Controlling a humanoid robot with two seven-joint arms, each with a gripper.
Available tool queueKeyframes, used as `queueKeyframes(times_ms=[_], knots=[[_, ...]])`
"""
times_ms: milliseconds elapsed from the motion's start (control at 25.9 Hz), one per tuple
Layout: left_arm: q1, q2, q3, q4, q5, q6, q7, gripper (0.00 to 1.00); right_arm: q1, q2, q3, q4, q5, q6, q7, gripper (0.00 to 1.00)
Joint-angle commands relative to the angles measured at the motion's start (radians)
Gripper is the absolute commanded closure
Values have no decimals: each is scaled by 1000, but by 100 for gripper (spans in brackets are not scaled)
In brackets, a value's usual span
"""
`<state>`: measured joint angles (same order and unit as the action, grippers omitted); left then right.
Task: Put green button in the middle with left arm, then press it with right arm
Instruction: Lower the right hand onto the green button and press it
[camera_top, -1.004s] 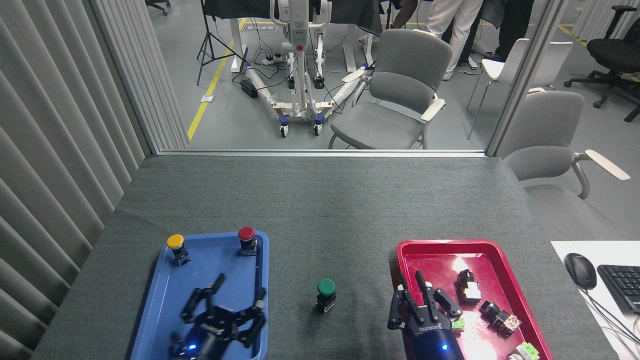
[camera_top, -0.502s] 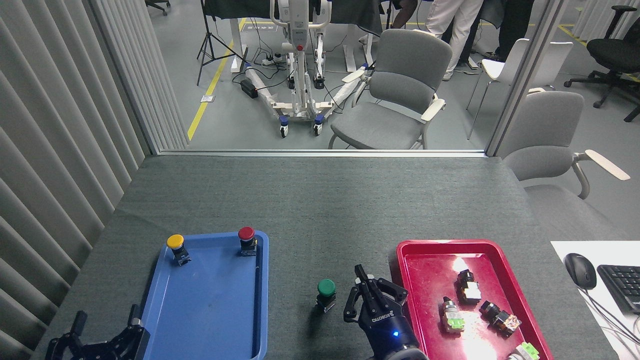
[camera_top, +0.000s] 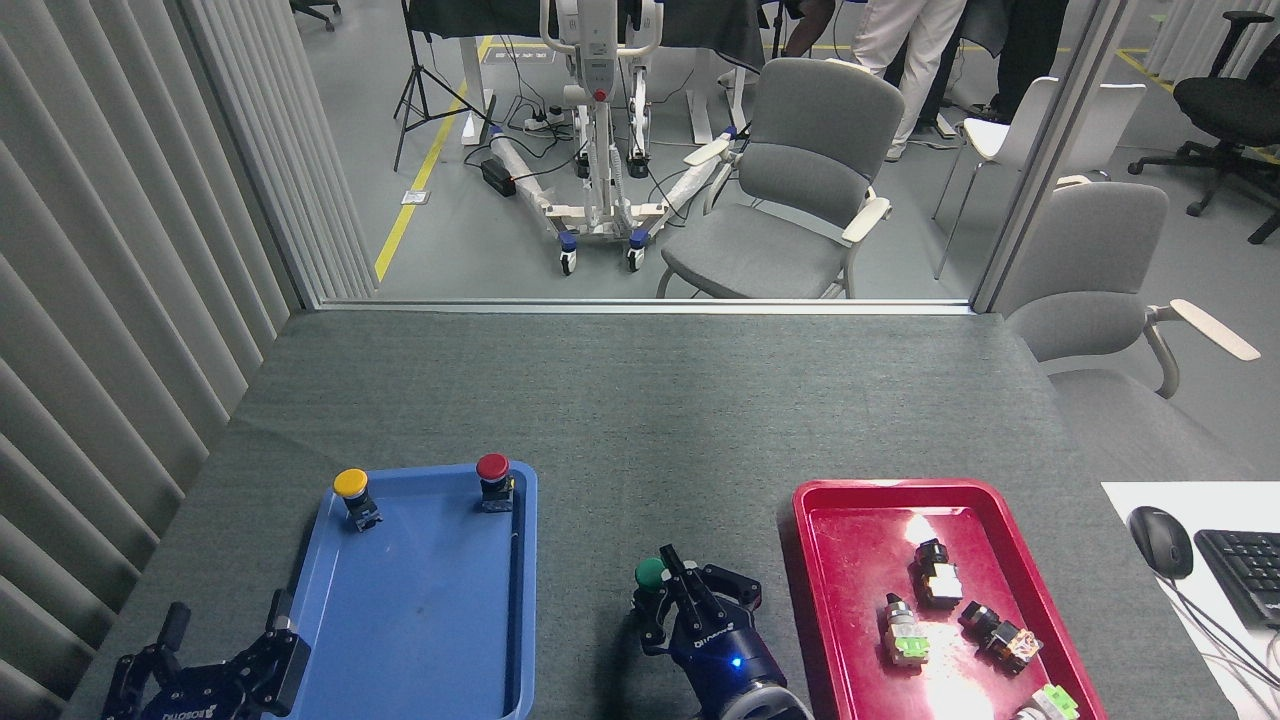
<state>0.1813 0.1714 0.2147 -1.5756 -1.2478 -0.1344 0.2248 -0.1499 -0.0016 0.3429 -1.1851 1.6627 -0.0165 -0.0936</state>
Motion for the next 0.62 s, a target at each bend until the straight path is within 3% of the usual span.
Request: queueKeyframes(times_ms=[0, 579], knots=[[-31, -10, -6, -1, 5, 4, -19, 1, -7, 5, 13, 12, 0, 9, 0, 100], [-115, -7, -34, 52, 5, -8, -67, 0, 1, -6, 31, 56, -9, 13, -2, 100]])
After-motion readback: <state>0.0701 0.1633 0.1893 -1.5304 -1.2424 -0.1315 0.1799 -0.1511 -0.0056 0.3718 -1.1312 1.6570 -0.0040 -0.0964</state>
